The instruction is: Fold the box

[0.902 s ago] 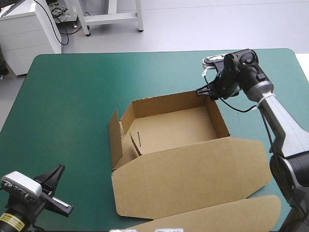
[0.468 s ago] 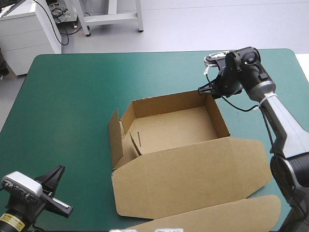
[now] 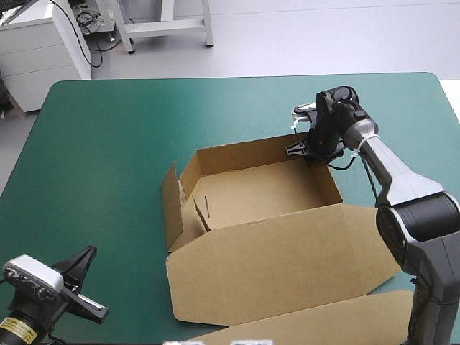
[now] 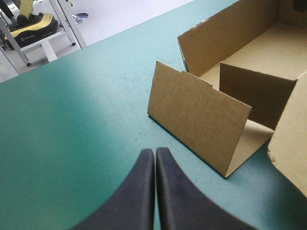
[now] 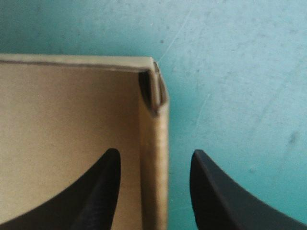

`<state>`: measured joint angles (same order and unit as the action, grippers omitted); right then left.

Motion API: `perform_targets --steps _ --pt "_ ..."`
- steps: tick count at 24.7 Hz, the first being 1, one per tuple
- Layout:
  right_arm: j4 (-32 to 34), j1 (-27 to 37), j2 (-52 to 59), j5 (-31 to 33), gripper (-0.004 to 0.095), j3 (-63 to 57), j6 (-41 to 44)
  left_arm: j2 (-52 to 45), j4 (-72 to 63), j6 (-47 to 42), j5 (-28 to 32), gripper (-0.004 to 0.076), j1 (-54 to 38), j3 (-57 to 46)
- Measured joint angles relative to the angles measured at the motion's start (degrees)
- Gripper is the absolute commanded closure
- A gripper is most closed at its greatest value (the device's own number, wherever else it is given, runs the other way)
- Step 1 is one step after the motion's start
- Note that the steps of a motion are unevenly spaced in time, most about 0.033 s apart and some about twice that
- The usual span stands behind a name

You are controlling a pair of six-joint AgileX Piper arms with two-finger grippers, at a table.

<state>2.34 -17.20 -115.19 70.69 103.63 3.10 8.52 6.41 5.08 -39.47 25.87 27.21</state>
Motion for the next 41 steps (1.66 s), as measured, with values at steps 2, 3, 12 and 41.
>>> perform_targets --steps 2,3,12,41 --pt "0.0 0.0 -0.5 -0.1 0.0669 0.0 0.4 0.0 0.0 0.0 0.0 0.0731 0.0 0.0" --pt "0.0 0.0 -0.8 -0.1 0.0756 0.0 1.0 0.0 0.0 0.0 0.0 0.0731 0.0 0.0" --pt "-0.1 0.0 -0.4 0.3 0.0928 0.0 2.1 0.0 0.2 0.0 0.0 0.0731 0.0 0.0" --pt "1.3 3.0 23.1 0.7 0.0928 0.0 2.4 -0.1 -0.3 2.2 3.0 0.0263 0.0 0.0"
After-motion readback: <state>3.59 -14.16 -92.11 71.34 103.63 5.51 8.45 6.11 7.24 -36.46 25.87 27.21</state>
